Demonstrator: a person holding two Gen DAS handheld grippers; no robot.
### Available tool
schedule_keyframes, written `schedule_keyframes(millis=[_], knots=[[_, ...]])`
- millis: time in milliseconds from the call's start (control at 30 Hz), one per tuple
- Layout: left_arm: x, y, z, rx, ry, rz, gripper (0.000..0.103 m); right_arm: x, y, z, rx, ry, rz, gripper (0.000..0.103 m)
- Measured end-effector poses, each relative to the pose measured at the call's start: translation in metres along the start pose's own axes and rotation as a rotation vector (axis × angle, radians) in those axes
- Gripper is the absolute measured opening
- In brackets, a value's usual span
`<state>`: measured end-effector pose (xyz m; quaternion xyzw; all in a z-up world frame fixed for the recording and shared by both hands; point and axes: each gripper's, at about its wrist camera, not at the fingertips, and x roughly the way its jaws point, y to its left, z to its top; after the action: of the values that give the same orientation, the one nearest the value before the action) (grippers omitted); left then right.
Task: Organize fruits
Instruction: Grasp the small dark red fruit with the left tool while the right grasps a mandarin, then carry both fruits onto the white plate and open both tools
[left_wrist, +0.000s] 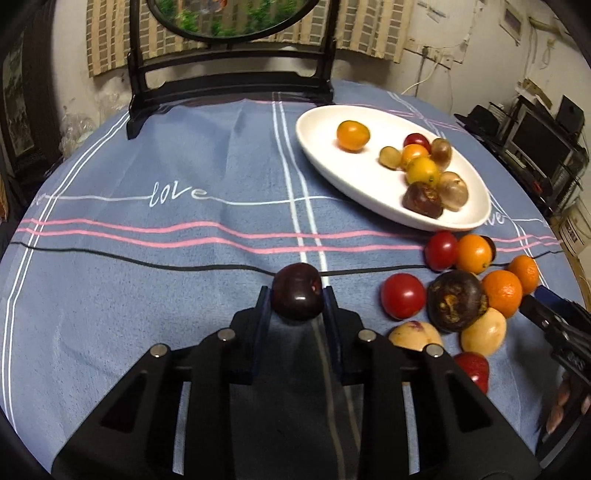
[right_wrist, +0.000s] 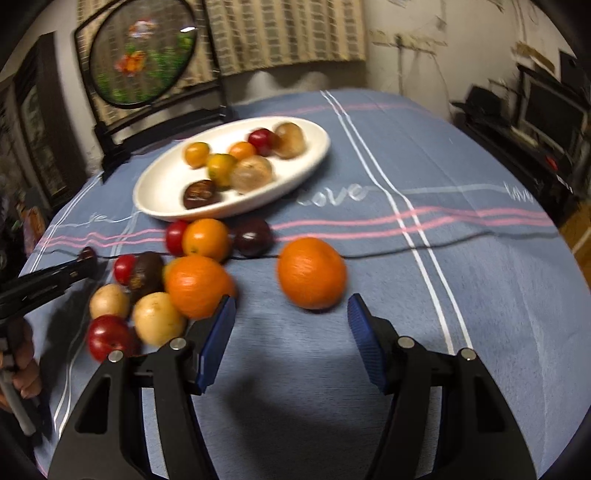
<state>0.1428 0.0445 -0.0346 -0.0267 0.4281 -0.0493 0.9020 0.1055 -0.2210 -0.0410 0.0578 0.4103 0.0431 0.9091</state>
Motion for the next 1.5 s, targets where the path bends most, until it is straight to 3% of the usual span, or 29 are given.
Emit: schedule_keyframes(millis=[133,467,500,567,600,867,1233,1367,1500], knots=[[-0.002,-0.001,-0.001,0.002,0.009,-0.030,0.028,0.006,-0.002,0.001,0.018,0.038,-0.059,0.063],[-0.008,-0.003,-0.001,0.008,-0.002,-0.051,0.028,0.029,0.011,0.025,-0.076,0.107,-0.129,0.063],[-0.008,-0.003,-0.002,0.007,-0.001,-0.055,0.028,0.033,0.010,0.026,-0.074,0.122,-0.134,0.056],[-0.007,-0.004,-0.002,0.007,0.000,-0.054,0.028,0.038,0.007,0.026,-0.068,0.140,-0.115,0.051],[-0.007,-0.004,-0.002,0.008,0.000,-0.053,0.028,0.037,0.003,0.026,-0.049,0.131,-0.106,0.042],[-0.007,-0.004,-0.003,0.011,0.003,-0.058,0.028,0.024,-0.009,0.024,0.030,0.093,-0.031,0.042],[-0.038,-0.017,0.003,0.040,-0.071,-0.065,0.028,-0.010,-0.003,0.034,-0.025,0.023,0.027,0.042],[-0.048,-0.031,0.021,0.065,-0.079,-0.092,0.028,-0.022,0.002,0.047,-0.060,-0.011,0.051,0.042],[-0.054,-0.049,0.050,0.101,-0.133,-0.041,0.028,-0.023,0.006,0.068,-0.088,-0.037,0.056,0.042]])
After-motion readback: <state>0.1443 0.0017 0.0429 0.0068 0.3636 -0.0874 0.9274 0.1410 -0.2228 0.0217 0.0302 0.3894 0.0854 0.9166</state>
